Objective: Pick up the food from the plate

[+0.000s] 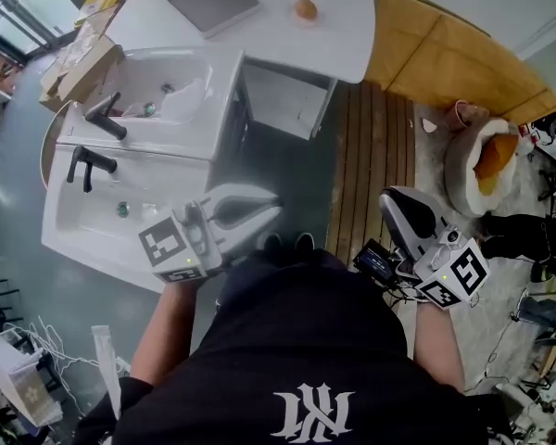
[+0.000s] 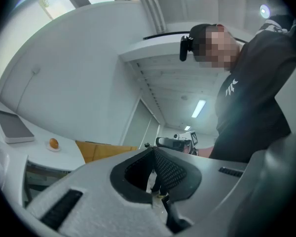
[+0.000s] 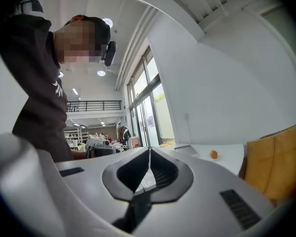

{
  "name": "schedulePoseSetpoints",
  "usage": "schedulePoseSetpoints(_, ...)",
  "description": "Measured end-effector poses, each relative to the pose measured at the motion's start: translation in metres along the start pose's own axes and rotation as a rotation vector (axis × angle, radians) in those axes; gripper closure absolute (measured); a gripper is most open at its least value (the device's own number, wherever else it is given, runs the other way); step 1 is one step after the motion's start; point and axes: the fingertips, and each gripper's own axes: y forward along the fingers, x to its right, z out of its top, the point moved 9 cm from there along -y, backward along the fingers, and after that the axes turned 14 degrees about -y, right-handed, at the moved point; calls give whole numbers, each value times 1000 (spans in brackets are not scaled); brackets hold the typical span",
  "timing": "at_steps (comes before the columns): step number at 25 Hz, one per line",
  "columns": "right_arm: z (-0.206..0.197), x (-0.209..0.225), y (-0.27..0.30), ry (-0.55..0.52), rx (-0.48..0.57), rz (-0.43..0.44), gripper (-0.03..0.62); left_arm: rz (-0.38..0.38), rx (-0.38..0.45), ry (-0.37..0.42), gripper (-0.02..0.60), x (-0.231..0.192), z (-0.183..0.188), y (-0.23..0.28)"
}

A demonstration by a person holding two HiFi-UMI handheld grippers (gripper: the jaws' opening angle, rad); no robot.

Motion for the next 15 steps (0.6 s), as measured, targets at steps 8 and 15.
schedulePoseSetpoints(8,8,-13,16,-29,-21,-28,589,15,39,7,575,-21,6,-27)
schedulePoseSetpoints(15,11,-15,19,-38,-28,-61,589,39,31,4,575,-33,1,-40)
